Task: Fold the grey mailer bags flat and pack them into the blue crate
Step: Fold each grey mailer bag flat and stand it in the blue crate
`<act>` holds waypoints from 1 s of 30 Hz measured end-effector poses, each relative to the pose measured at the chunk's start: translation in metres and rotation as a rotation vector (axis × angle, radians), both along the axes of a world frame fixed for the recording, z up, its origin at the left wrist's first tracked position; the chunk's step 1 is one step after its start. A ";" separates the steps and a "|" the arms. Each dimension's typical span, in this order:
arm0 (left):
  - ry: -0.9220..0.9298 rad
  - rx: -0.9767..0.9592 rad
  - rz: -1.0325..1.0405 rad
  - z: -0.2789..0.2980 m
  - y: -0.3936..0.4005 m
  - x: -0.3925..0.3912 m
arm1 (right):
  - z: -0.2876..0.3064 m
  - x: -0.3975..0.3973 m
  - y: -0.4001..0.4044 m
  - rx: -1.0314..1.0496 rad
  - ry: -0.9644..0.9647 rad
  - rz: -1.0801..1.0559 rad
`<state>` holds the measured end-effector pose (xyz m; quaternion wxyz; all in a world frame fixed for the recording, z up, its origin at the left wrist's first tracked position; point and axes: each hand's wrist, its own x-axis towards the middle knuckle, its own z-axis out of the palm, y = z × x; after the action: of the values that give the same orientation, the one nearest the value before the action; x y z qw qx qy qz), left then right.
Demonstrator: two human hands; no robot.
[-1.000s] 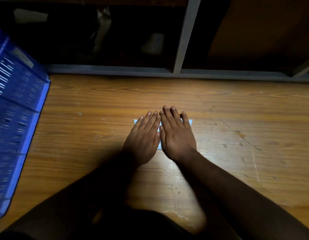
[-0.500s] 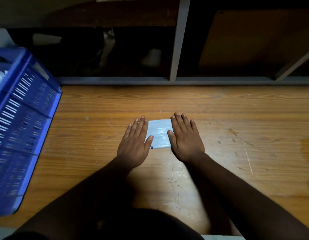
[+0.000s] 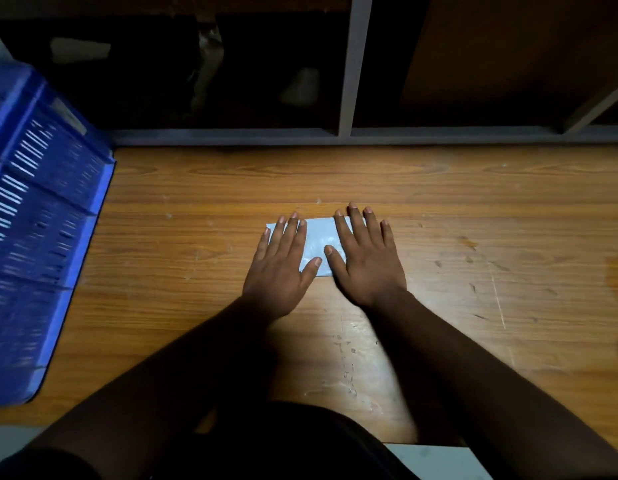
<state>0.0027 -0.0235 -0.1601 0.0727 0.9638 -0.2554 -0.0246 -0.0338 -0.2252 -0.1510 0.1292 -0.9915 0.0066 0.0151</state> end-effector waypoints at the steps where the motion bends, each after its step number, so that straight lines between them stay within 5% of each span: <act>1: -0.003 0.003 -0.002 -0.001 0.000 0.001 | -0.001 0.001 0.000 -0.007 -0.002 -0.002; 14: 0.170 0.045 0.092 0.024 0.016 -0.001 | 0.007 -0.019 -0.020 -0.032 0.106 -0.016; 21: 0.247 -0.153 0.063 0.061 0.037 0.030 | 0.041 -0.019 -0.006 0.167 0.072 -0.016; 26: 0.469 -0.307 0.065 0.094 0.065 0.041 | 0.070 -0.005 0.025 0.185 -0.049 0.020; 30: 0.452 -0.393 0.002 0.138 0.100 0.046 | 0.109 0.003 0.059 0.070 -0.051 0.225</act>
<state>0.0486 0.0765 -0.0225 0.3129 0.9016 -0.2316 -0.1887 -0.0307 -0.1664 -0.0423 0.1615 -0.9809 -0.1083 0.0045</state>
